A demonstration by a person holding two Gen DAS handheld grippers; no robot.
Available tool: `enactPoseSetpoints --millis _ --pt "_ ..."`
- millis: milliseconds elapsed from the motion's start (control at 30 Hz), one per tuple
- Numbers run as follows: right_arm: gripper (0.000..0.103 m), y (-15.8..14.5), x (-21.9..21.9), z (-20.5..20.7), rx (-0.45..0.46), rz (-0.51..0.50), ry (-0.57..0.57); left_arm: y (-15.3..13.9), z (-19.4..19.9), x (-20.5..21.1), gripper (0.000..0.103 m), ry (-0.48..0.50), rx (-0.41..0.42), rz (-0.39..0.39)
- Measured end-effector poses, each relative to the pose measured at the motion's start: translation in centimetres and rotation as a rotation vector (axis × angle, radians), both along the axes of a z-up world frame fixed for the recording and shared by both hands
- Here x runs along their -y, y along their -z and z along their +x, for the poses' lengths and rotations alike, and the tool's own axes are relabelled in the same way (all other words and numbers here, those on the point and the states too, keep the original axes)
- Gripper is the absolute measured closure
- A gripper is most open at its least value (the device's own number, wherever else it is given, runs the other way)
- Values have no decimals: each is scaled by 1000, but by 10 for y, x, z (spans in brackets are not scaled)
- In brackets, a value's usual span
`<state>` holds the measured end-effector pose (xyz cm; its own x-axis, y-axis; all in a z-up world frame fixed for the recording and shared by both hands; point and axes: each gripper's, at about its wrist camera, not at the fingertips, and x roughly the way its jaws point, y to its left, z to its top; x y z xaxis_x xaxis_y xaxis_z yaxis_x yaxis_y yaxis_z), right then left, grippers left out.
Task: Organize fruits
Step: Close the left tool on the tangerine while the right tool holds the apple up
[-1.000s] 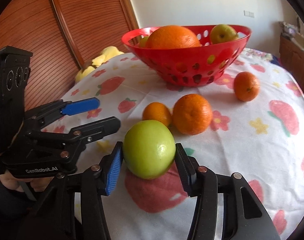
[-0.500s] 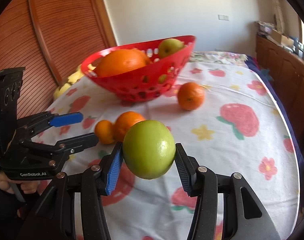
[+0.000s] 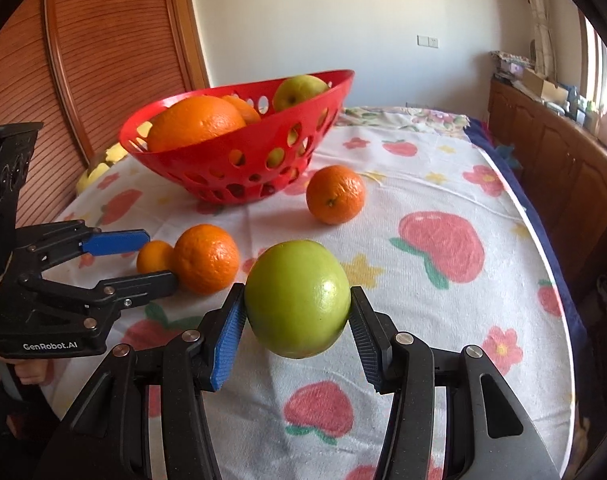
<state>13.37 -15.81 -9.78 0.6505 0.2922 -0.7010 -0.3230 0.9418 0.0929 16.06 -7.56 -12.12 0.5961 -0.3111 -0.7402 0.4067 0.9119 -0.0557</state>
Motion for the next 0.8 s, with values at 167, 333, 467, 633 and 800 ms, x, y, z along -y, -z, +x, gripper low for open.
enactPoseSetpoints --millis 167,333,467,633,800 --pt "51 3 -1 1 -13 -8 -1 0 0 1 48 23 -7 0" --pt "51 4 -2 2 -18 -15 -7 -1 -1 1 54 30 -7 -8" --pt "51 4 -2 1 -21 -17 -7 0 -1 1 53 24 -11 -10" --pt "51 5 -3 2 -25 -21 -5 4 -1 1 54 31 -17 0" --pt "51 5 -3 2 -25 -23 -4 8 2 -1 58 14 -32 -3"
